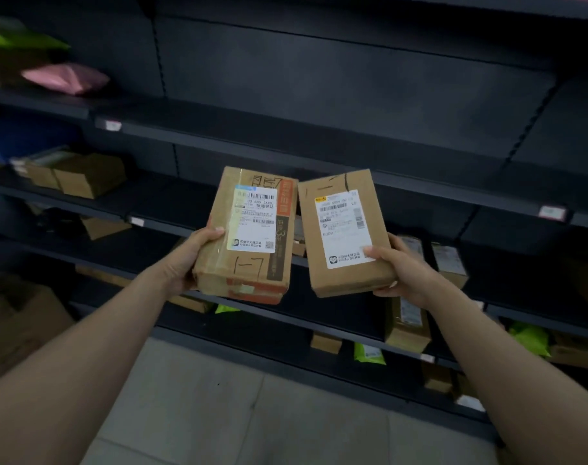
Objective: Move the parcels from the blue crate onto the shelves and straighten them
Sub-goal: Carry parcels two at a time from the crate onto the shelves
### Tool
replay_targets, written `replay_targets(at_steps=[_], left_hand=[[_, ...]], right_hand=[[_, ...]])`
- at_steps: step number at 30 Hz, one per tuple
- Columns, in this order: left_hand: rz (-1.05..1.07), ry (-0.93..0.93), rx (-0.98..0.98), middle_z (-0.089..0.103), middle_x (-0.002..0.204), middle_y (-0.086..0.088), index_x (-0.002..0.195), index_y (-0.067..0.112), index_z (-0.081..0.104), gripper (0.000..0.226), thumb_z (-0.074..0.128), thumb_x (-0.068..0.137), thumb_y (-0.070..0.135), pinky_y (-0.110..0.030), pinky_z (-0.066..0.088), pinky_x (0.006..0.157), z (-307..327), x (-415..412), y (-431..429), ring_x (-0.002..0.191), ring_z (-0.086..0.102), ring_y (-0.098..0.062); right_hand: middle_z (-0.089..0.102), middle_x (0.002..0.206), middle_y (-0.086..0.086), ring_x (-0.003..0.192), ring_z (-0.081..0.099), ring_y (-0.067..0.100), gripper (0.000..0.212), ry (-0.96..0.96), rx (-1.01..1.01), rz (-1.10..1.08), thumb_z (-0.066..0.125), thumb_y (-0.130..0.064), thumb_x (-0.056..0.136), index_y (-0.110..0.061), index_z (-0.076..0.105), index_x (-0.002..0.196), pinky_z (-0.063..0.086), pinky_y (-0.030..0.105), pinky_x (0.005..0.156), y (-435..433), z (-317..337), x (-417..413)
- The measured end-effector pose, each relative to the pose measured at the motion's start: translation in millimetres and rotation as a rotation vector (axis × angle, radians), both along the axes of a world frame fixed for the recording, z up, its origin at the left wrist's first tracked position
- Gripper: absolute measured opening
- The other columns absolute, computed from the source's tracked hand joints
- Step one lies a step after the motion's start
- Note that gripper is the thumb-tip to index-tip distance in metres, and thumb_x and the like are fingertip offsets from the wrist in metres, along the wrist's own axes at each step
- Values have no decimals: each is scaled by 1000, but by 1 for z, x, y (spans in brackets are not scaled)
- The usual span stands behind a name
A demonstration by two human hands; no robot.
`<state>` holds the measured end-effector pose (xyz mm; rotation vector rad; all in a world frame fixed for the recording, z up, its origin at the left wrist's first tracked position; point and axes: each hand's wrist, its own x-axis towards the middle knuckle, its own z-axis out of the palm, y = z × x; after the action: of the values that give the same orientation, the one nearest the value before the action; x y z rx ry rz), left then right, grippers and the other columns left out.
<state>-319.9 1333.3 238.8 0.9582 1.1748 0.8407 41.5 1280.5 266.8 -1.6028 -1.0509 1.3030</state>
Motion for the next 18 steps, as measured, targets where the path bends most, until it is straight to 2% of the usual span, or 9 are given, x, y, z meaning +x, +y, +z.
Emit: replay_targets(at_steps=[3, 6, 8, 11, 15, 18], left_hand=[[34, 32, -32, 72, 105, -8, 124, 28, 55, 51, 58, 80, 53, -35, 54, 65, -17, -27, 7, 90, 68, -26], [69, 49, -79, 69, 109, -11, 131, 24, 49, 61, 61, 79, 53, -33, 55, 61, -35, -55, 18, 90, 69, -26], [86, 35, -112, 65, 118, -14, 134, 22, 45, 71, 66, 73, 54, -40, 55, 71, -46, -75, 29, 101, 65, -31], [75, 16, -151, 62, 124, -17, 134, 20, 47, 64, 62, 79, 51, -48, 51, 87, -60, -105, 51, 108, 61, -34], [78, 33, -206, 61, 125, -16, 135, 21, 44, 66, 63, 80, 50, -53, 48, 93, -75, -145, 86, 111, 60, -35], [50, 56, -217, 61, 125, -16, 136, 21, 43, 73, 67, 74, 52, -56, 47, 95, -82, -174, 115, 110, 60, -35]], right_hand=[[53, 124, -2, 109, 53, 26, 79, -49, -72, 40, 78, -41, 68, -44, 36, 135, 50, 53, 85, 21, -16, -21], [54, 123, 0, 108, 53, 27, 77, -63, -130, 65, 77, -39, 70, -45, 36, 135, 50, 52, 85, 40, -27, -49], [55, 121, 1, 107, 53, 27, 75, -67, -169, 87, 77, -40, 70, -46, 35, 132, 50, 51, 82, 53, -33, -69], [55, 120, 2, 107, 53, 28, 70, -90, -227, 109, 76, -41, 71, -44, 37, 129, 51, 50, 79, 72, -44, -99], [56, 117, 4, 105, 54, 28, 67, -107, -302, 97, 75, -41, 71, -36, 41, 128, 52, 47, 76, 100, -60, -136], [57, 115, 8, 103, 55, 30, 56, -95, -379, 61, 75, -41, 71, -29, 50, 120, 51, 52, 83, 124, -69, -163]])
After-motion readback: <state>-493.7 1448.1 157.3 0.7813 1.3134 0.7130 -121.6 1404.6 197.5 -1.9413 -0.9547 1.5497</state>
